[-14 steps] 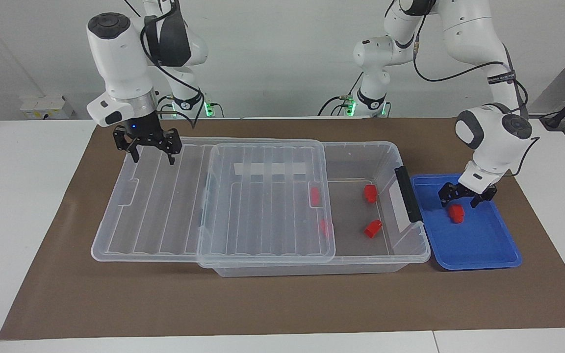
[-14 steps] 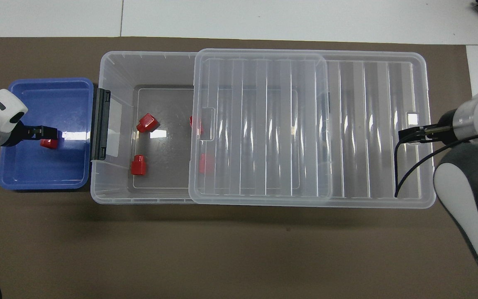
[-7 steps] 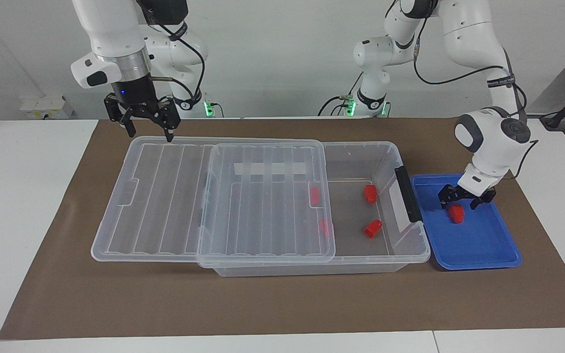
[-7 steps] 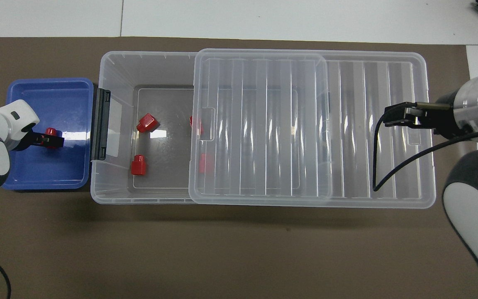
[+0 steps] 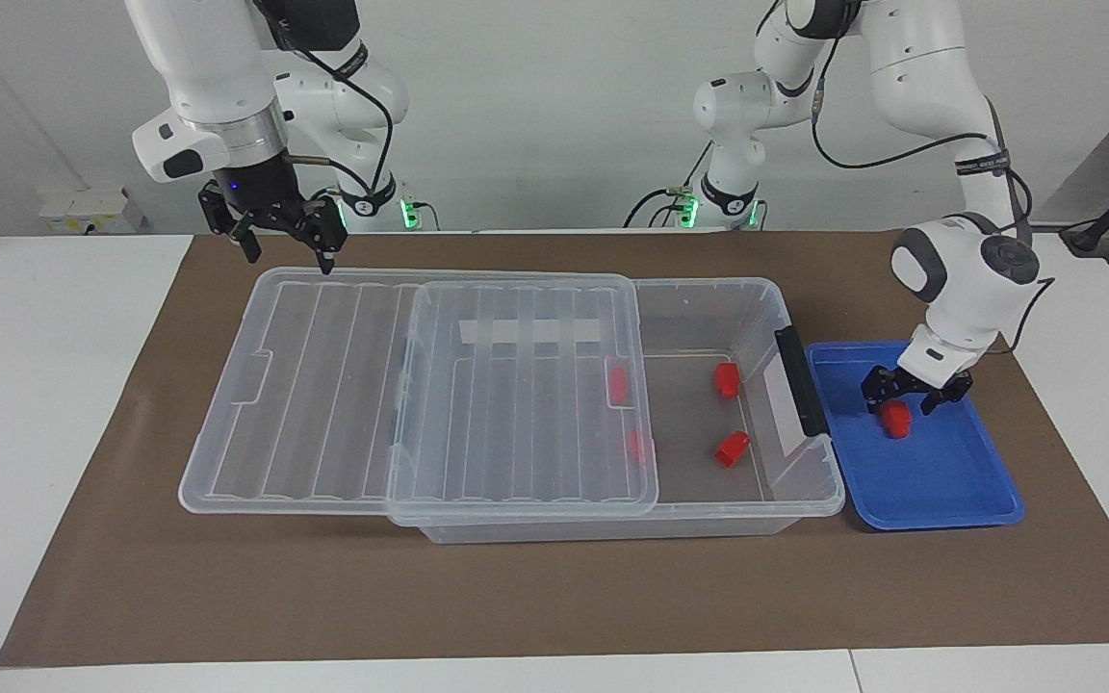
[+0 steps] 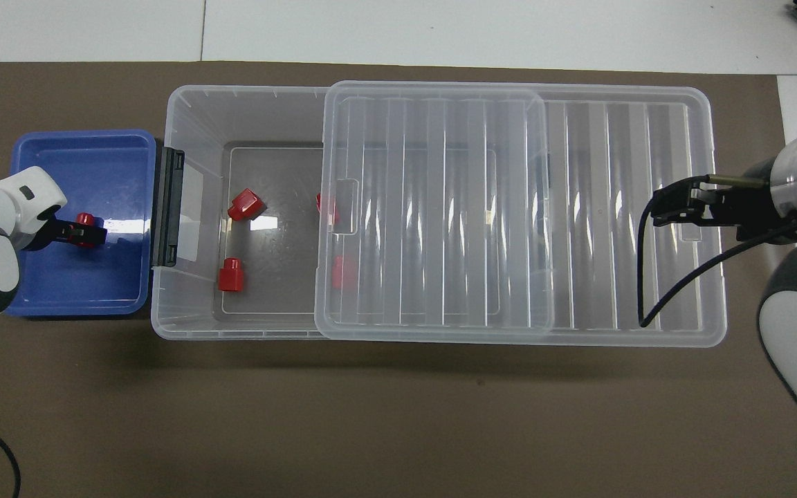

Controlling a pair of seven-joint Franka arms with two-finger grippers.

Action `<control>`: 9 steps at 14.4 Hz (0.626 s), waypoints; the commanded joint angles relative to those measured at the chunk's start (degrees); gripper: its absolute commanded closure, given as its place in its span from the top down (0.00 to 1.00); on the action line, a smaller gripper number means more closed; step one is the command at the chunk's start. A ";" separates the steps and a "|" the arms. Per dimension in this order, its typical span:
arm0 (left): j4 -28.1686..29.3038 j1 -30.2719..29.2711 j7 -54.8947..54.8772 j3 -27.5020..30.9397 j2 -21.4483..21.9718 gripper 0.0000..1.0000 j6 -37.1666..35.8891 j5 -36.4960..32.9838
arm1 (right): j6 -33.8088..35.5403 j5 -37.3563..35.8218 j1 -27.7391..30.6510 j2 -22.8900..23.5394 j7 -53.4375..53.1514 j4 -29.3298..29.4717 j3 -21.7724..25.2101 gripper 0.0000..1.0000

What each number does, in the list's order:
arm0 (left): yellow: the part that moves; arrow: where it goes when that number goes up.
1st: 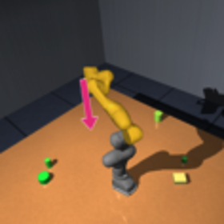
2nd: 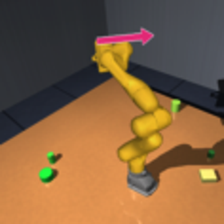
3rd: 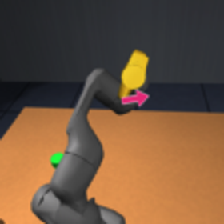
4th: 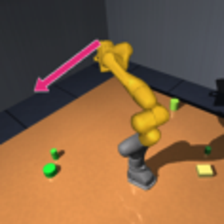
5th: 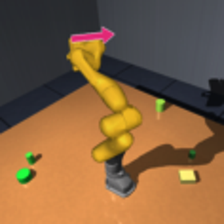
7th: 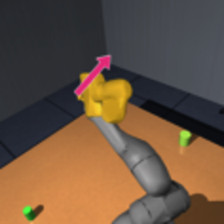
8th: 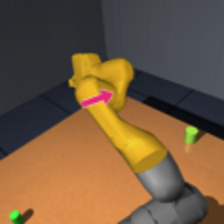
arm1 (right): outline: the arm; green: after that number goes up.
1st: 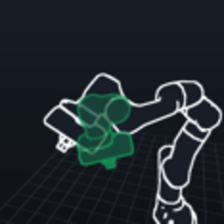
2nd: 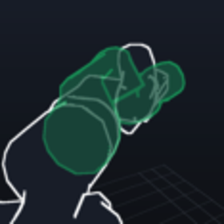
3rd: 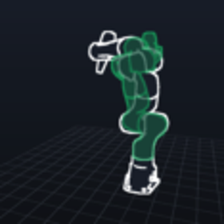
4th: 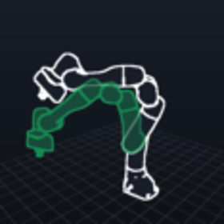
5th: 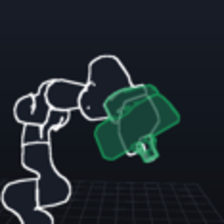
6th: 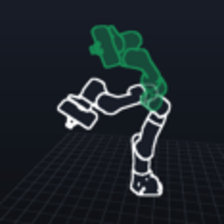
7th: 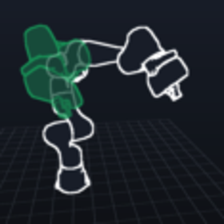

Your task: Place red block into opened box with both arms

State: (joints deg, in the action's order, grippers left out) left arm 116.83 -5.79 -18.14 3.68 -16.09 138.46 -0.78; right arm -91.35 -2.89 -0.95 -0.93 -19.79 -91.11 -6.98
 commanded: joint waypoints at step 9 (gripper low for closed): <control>1.91 -0.27 -1.02 -0.25 -0.17 0.42 2.95 -0.45 | -1.73 2.72 3.23 -2.32 5.47 -4.25 -0.23 0.99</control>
State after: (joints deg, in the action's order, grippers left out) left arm 117.56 -5.79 -18.22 3.54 -16.49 139.89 -0.78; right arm -91.50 -0.74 1.96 -1.30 -15.71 -92.82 -6.98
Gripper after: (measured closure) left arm 0.313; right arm 0.004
